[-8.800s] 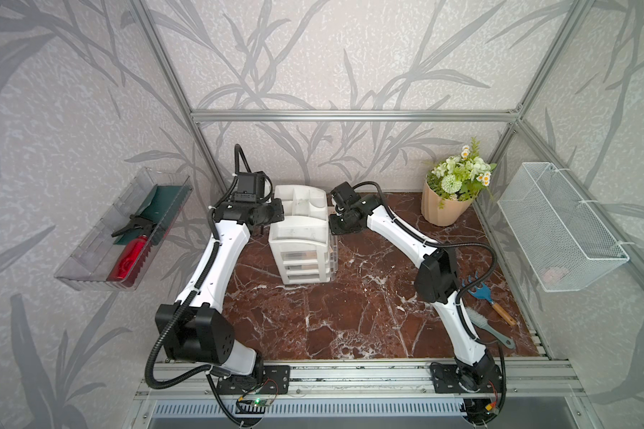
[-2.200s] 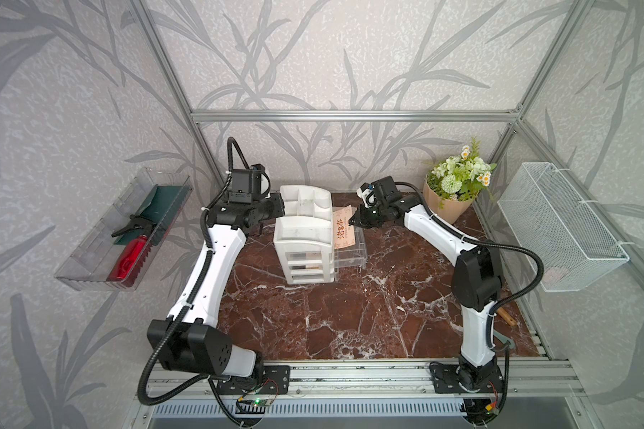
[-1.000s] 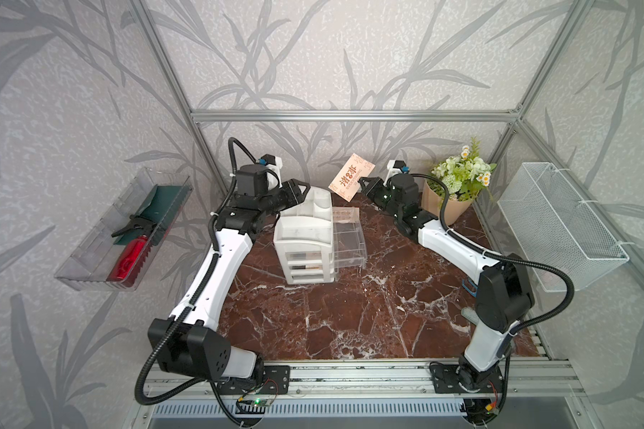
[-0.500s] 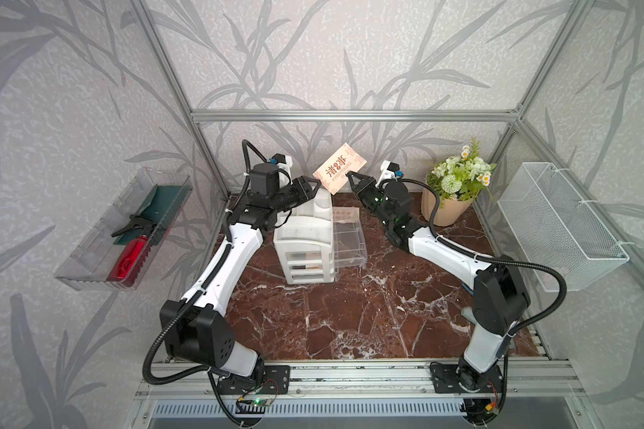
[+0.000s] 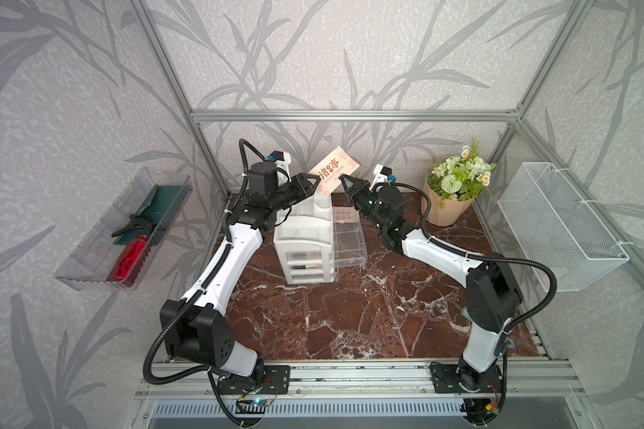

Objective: Take the postcards out of the drawer
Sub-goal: Place the postcard at the center of the board.

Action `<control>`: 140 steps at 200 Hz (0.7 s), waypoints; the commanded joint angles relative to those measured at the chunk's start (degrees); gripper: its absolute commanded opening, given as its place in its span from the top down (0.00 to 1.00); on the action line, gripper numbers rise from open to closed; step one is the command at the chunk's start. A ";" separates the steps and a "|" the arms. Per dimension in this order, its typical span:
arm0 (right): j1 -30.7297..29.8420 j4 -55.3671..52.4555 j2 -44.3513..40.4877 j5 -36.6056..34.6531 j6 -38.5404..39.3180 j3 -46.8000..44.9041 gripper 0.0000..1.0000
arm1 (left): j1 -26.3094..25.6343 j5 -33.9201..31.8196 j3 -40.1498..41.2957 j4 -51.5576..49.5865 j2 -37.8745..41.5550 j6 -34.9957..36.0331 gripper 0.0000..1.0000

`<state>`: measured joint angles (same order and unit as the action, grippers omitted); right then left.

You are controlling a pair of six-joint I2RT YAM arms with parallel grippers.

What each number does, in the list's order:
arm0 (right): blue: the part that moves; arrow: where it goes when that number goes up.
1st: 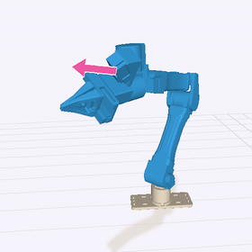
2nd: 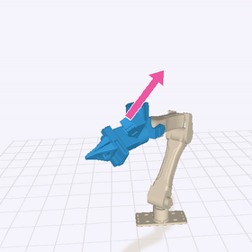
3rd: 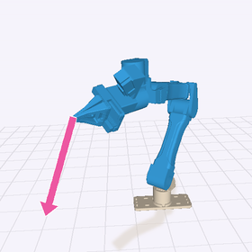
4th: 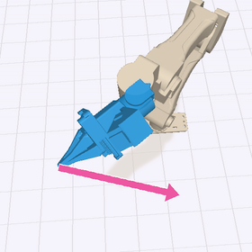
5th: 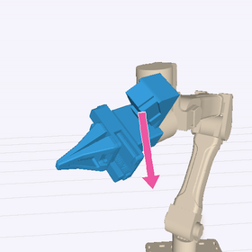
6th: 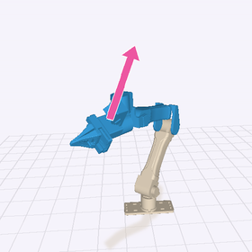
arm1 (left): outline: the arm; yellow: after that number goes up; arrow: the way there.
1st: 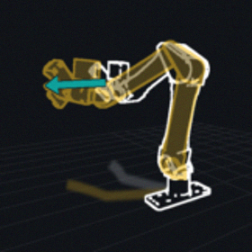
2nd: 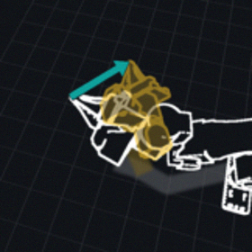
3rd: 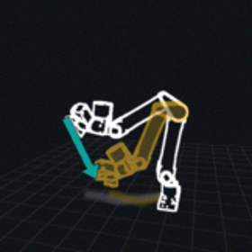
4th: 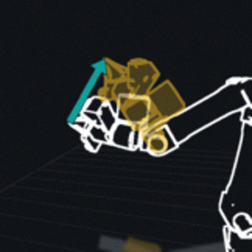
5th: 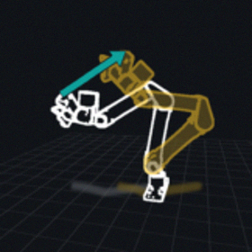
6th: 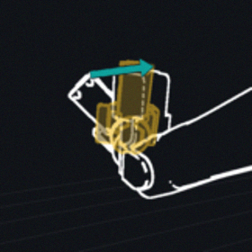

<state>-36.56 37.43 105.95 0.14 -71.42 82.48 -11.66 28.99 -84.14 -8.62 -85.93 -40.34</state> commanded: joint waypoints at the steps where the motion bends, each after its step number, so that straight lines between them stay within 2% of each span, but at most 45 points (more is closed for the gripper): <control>1: -0.51 2.91 0.57 1.00 -0.74 1.63 1.00 | -0.20 1.41 0.54 2.40 -0.56 -0.53 0.61; 82: -0.45 3.52 0.50 1.00 -1.17 1.19 1.00 | 0.06 1.86 0.49 2.08 -0.59 0.06 0.86; 140: -0.28 4.52 0.40 1.62 -2.14 0.56 1.00 | 0.23 2.02 0.78 2.29 -0.46 0.35 0.98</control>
<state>-36.53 39.22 106.15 0.19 -73.08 82.48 -11.25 29.69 -84.14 -8.10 -86.06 -40.36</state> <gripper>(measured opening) 0.049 0.049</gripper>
